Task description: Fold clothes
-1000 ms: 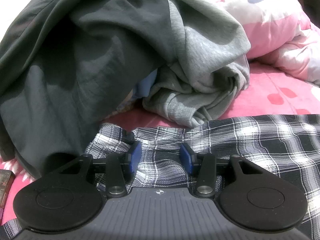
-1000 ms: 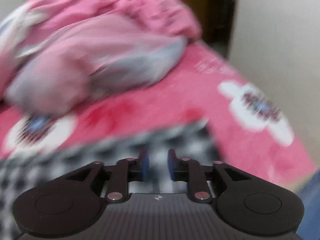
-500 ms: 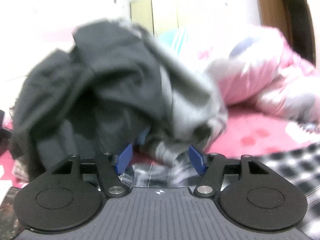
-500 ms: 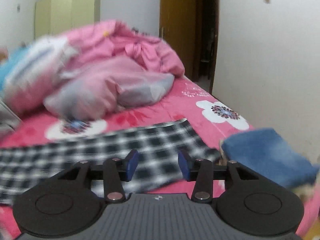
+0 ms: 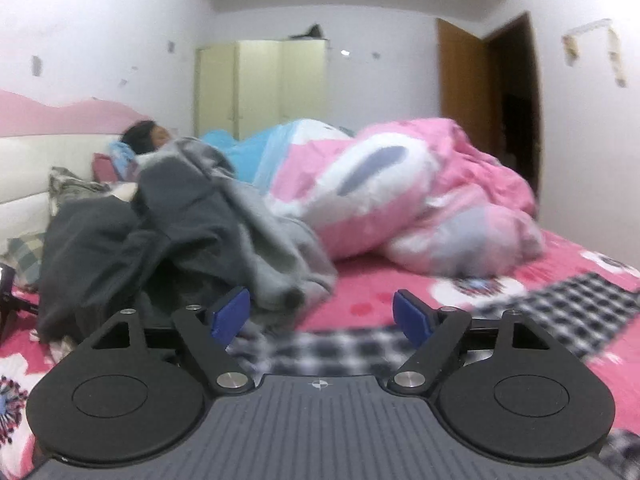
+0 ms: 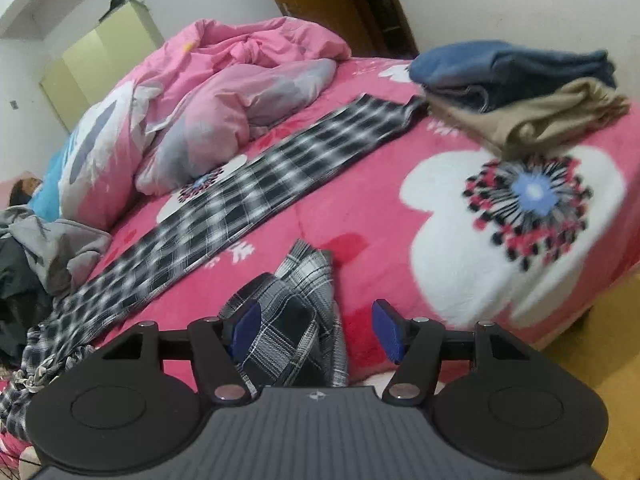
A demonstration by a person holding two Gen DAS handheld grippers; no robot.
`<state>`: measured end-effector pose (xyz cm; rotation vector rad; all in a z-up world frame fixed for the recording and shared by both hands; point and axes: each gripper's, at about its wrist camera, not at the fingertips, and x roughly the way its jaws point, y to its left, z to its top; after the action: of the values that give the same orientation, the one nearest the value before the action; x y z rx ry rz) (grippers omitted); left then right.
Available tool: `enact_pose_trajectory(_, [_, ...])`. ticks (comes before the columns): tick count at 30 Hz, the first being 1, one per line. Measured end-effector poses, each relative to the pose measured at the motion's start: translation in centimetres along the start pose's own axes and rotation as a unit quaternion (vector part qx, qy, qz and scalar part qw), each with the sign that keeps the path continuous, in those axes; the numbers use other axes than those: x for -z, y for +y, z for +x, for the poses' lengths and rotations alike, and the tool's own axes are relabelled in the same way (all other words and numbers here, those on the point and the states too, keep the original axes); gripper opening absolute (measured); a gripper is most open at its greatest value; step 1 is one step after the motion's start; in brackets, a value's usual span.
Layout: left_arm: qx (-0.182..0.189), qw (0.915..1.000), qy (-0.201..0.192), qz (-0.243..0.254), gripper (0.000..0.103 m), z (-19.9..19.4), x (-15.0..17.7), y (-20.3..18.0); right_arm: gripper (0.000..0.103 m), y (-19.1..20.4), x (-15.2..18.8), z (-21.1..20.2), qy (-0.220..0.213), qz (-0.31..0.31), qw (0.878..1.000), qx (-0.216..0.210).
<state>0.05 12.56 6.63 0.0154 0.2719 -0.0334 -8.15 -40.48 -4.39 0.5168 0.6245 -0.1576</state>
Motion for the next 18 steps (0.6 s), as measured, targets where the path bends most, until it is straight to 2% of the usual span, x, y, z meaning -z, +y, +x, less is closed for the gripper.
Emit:
enact_pose_trajectory(3, [0.039,0.9988,0.027,-0.01,0.08,-1.5,1.4,-1.4,0.064,-0.4,0.1,2.0,0.002,0.004,1.0,-0.013])
enact_pose_trajectory(5, [0.065,0.9968,0.044,-0.014,0.08,-2.1,2.7,-2.8,0.058,-0.5,0.2,3.1,0.013,0.006,0.999,-0.031])
enact_pose_trajectory(6, [0.079,0.9957,0.048,-0.012,0.08,-2.3,3.4,-3.5,0.045,-0.2,0.4,3.3,0.012,-0.003,0.999,-0.03])
enact_pose_trajectory(7, [0.091,0.9944,0.053,-0.008,0.08,-2.4,4.1,-4.2,0.025,0.1,0.5,3.5,0.009,-0.017,0.999,-0.026])
enact_pose_trajectory(8, [0.104,0.9929,0.059,-0.003,0.08,-2.4,4.9,-5.1,0.015,0.2,0.5,3.4,0.005,-0.022,0.999,-0.026])
enact_pose_trajectory(9, [0.119,0.9907,0.066,0.002,0.079,-2.6,5.6,-6.0,0.01,0.2,0.4,3.2,0.0,-0.018,0.999,-0.032])
enact_pose_trajectory(13, [0.193,0.9758,0.101,0.019,0.079,-2.4,8.2,-9.4,0.008,0.8,-1.3,0.7,-0.048,-0.002,0.996,-0.072])
enact_pose_trajectory(18, [0.248,0.9593,0.113,0.075,0.079,-2.7,10.0,-12.8,0.008,1.4,-5.4,-3.2,-0.126,0.007,0.983,-0.13])
